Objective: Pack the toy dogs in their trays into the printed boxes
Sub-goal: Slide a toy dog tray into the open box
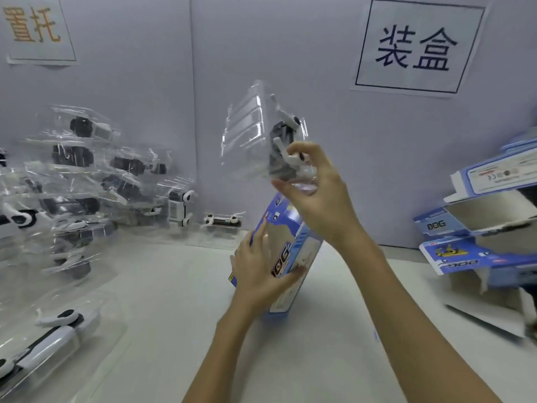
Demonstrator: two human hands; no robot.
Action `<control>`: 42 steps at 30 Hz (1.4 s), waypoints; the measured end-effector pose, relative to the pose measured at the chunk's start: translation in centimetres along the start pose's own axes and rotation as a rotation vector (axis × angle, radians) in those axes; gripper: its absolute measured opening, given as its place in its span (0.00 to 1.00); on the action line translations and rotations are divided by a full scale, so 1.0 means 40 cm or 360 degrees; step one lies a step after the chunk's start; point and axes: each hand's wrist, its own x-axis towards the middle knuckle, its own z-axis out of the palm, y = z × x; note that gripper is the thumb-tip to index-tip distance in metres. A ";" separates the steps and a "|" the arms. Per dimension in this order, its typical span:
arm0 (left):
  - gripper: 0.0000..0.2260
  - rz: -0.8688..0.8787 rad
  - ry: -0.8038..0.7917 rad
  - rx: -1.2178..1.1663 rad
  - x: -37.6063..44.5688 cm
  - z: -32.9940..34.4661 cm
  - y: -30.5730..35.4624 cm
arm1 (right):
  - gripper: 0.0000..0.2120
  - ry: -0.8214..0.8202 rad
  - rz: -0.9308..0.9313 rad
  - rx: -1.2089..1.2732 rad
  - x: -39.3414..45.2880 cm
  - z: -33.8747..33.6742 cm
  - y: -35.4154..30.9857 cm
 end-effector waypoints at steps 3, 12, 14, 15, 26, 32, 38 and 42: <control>0.51 -0.0074 0.0082 -0.0034 0.022 -0.021 -0.023 | 0.20 0.0152 0.0128 -0.0052 -0.035 -0.110 0.039; 0.43 -0.0161 -0.0264 -0.0938 0.033 -0.058 -0.090 | 0.21 -0.0064 0.0835 -0.0158 -0.274 -0.172 0.299; 0.39 -0.0158 -0.0266 -0.0879 0.036 -0.054 -0.085 | 0.20 -0.0233 0.0966 -0.0211 -0.296 -0.150 0.330; 0.37 -0.0159 -0.0234 -0.0833 0.034 -0.048 -0.080 | 0.19 -0.0291 0.1007 -0.0224 -0.304 -0.134 0.338; 0.32 -0.0103 0.0301 -0.0127 -0.033 0.072 0.094 | 0.05 -0.0152 0.1075 -0.0585 -0.317 -0.051 0.314; 0.24 0.0131 0.0320 0.0238 -0.021 0.104 0.081 | 0.12 0.0100 0.1193 -0.0451 -0.325 -0.043 0.308; 0.16 -0.0004 0.0387 -0.0204 0.014 0.057 -0.006 | 0.26 0.0141 0.1356 -0.0384 -0.315 -0.103 0.325; 0.14 -0.0071 0.0578 -0.0215 0.030 0.033 -0.042 | 0.17 0.0034 0.1310 -0.0072 -0.317 -0.192 0.320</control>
